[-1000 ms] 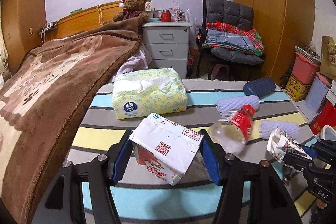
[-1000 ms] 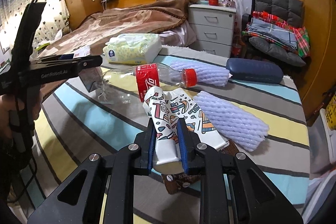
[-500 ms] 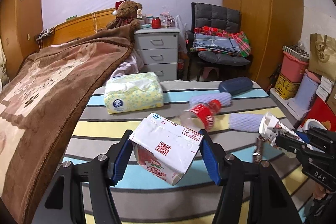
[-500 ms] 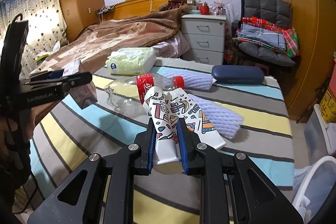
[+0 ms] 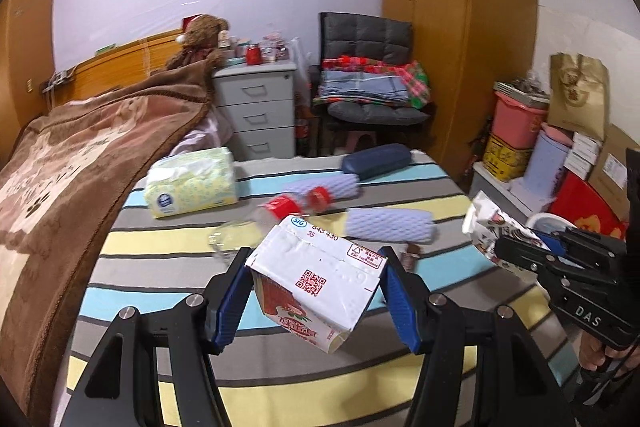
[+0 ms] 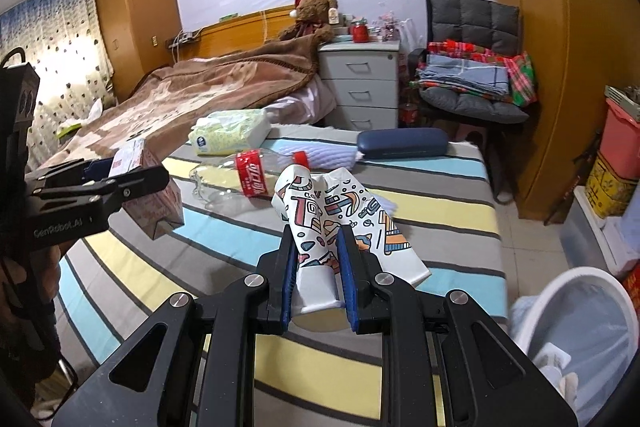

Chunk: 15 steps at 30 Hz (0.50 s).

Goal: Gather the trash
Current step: 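Carry the milk carton and patterned wrapper over the trash bin with both tools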

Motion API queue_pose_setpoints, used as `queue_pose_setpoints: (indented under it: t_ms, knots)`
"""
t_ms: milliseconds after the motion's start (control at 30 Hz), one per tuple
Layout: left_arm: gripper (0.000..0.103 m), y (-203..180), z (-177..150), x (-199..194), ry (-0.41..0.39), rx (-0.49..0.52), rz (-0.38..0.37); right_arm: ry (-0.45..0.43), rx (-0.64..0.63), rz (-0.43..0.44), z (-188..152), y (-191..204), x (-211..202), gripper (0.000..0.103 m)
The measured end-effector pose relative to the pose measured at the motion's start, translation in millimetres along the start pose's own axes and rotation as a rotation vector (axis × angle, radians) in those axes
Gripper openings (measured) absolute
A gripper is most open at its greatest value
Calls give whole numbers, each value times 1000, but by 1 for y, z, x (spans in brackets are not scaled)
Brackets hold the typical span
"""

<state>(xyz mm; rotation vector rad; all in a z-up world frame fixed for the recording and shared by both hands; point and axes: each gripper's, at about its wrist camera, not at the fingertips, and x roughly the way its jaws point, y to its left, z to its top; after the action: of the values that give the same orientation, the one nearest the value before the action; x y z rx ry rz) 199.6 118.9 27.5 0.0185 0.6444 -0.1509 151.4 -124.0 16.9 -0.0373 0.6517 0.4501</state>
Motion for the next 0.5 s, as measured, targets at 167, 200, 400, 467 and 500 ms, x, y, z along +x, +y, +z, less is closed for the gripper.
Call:
queue_pose_setpoints:
  t_ms: [167,200,400,467,500]
  knots:
    - [62,-32,1,-4,-9,37,-39,-27,18,-37,-3,-13,-16,21]
    - [62,-38,2,-5,-11,45,-45,-32,21,-42,-5,-16,-19,21]
    - [62,-81,4,-7,-19,84,-112,-57,36,-91,-11,-35,-38,21]
    - [62,-94,5,-8,-21,96,-127,-62,45,-104,-15,-42,-44,21]
    - [62,-100,5,-7,-22,105,-133,-65,52,-113,-16,-47,-47,21]
